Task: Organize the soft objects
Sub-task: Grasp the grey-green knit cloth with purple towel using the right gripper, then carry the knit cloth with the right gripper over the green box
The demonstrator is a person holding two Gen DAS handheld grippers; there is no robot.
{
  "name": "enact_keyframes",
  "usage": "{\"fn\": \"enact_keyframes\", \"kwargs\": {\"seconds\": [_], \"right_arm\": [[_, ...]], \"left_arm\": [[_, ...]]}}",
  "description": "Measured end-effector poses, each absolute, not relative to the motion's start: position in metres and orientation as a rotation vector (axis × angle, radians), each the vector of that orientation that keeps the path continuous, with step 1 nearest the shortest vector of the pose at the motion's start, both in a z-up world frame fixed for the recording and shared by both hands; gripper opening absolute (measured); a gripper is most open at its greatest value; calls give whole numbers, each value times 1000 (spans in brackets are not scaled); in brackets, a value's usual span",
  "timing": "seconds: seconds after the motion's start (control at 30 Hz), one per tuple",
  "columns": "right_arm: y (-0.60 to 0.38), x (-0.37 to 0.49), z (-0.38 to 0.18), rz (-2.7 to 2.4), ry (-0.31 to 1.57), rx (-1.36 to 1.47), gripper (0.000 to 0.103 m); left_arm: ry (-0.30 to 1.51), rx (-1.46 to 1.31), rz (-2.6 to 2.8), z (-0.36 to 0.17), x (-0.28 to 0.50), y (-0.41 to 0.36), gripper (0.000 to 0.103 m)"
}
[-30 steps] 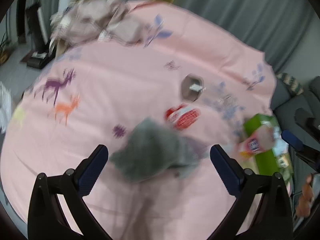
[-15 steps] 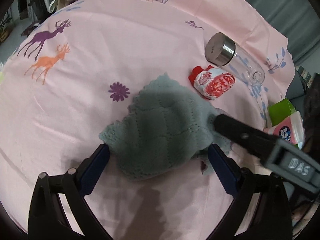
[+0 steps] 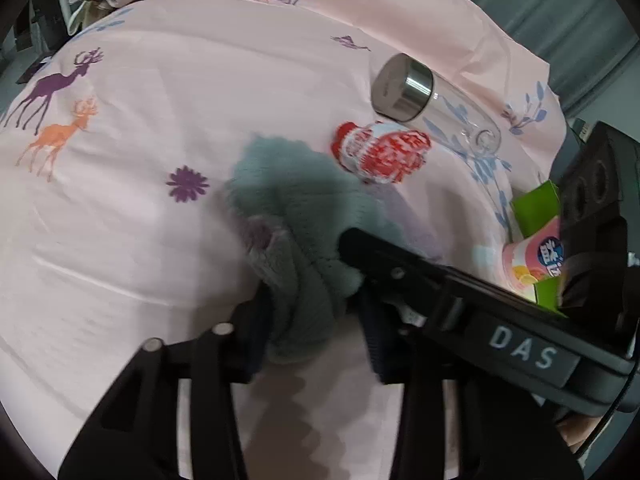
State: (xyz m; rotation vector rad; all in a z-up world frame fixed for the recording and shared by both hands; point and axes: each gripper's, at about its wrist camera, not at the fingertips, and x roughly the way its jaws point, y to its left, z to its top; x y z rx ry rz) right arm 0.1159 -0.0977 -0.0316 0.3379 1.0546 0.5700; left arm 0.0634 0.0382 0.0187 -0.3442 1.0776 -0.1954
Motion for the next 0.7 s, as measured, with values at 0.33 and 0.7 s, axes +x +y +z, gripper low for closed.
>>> {"fn": "enact_keyframes", "kwargs": {"seconds": [0.33,0.7], "right_arm": [[-98,101,-14,640,996,387,31],[-115,53,48,609,730,316,31]], "left_arm": [[1008,-318,-218,40,46,31,26],[762,-271,-333,87,13,21,26]]}}
